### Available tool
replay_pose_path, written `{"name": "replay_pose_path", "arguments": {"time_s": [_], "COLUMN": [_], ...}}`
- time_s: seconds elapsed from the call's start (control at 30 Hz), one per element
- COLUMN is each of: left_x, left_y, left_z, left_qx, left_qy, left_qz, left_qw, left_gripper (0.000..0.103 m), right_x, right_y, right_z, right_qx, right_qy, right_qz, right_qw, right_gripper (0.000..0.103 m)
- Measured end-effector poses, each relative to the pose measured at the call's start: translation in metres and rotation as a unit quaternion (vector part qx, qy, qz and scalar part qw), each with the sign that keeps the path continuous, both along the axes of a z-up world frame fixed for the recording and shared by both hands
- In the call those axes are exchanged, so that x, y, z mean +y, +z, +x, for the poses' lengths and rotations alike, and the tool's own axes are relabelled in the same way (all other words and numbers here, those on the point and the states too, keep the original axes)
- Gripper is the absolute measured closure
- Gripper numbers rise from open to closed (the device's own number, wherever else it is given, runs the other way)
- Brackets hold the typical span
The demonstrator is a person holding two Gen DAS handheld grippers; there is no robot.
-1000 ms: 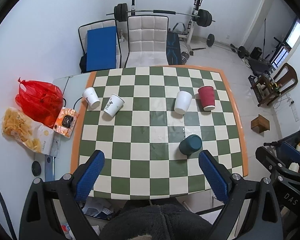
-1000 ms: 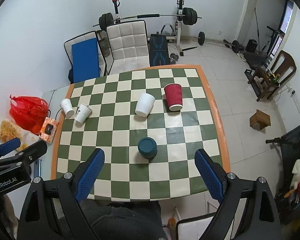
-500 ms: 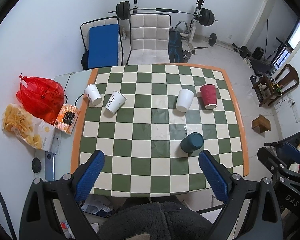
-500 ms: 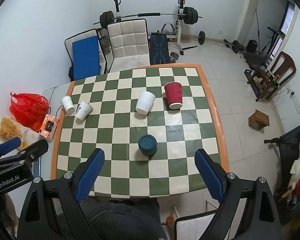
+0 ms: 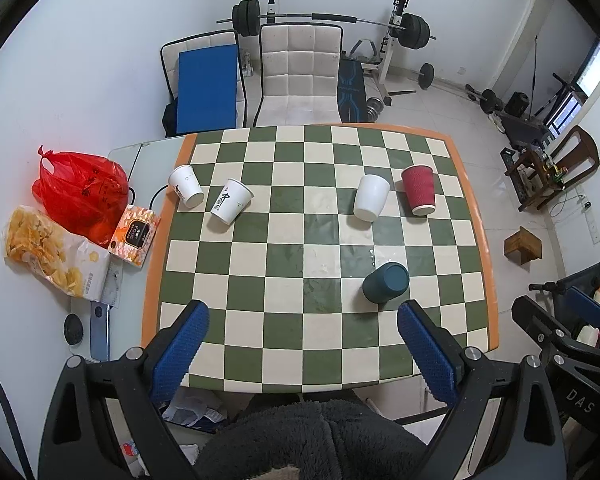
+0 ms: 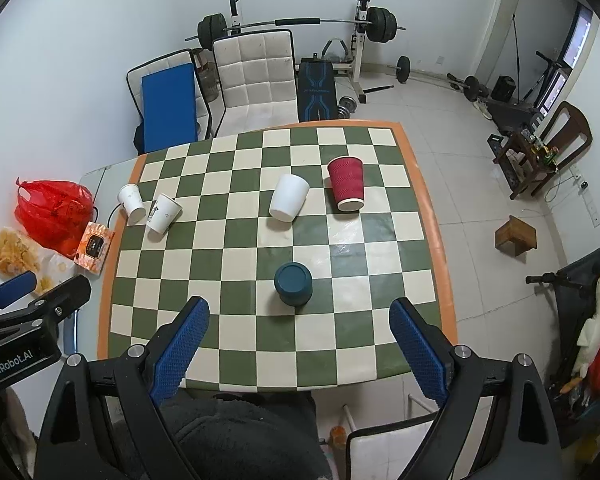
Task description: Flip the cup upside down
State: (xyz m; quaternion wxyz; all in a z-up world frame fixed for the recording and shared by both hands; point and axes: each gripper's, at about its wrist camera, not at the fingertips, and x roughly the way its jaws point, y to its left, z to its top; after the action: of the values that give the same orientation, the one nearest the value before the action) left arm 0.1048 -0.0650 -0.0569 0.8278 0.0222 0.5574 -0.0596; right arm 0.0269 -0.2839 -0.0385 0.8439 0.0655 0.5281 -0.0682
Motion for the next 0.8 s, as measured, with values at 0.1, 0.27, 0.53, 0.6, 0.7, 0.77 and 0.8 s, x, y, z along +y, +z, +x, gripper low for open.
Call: {"name": "replay_pose_path", "arguments": {"time_s": [0.1, 0.27, 0.53, 0.6, 0.7, 0.77, 0.8], "left_x": [0.000, 0.002, 0.005, 0.005, 0.004, 0.004, 0.004], "left_y": [-0.001, 0.001, 0.012, 0.014, 0.016, 0.018, 0.018], "left_z": [0.001, 0.003, 0.004, 0.004, 0.003, 0.002, 0.002], "left_qx": [-0.001, -0.006, -0.023, -0.026, -0.031, -0.034, -0.035], "left_qy": [0.000, -0.001, -0.004, -0.004, -0.006, -0.007, -0.007], "left_qz": [0.001, 0.003, 0.004, 0.003, 0.003, 0.003, 0.002], "left_qw": [1.0000, 1.0000, 0.9997, 0.9997, 0.9995, 0.9994, 0.9994], "left_gripper": [0.006, 0.006, 0.006, 0.006, 0.006, 0.006, 0.006], "right_x": [-0.001, -0.001, 0.004, 0.005, 0.006, 0.006, 0.007], "right_y": [-0.002, -0.002, 0.007, 0.010, 0.013, 0.015, 0.015], "right_z": [0.000, 0.001, -0.002, -0.003, -0.004, -0.004, -0.005], "right_qx": [0.002, 0.000, -0.015, -0.019, -0.022, -0.023, -0.023], "right_qy": [0.000, 0.001, 0.000, 0.000, 0.001, 0.002, 0.003], "right_qz": [0.002, 0.003, 0.002, 0.001, 0.000, -0.002, -0.002], "right_qw": [1.000, 1.000, 1.000, 1.000, 1.000, 1.000, 1.000], "right_gripper": [0.009, 0.009, 0.009, 0.009, 0.009, 0.009, 0.009]}}
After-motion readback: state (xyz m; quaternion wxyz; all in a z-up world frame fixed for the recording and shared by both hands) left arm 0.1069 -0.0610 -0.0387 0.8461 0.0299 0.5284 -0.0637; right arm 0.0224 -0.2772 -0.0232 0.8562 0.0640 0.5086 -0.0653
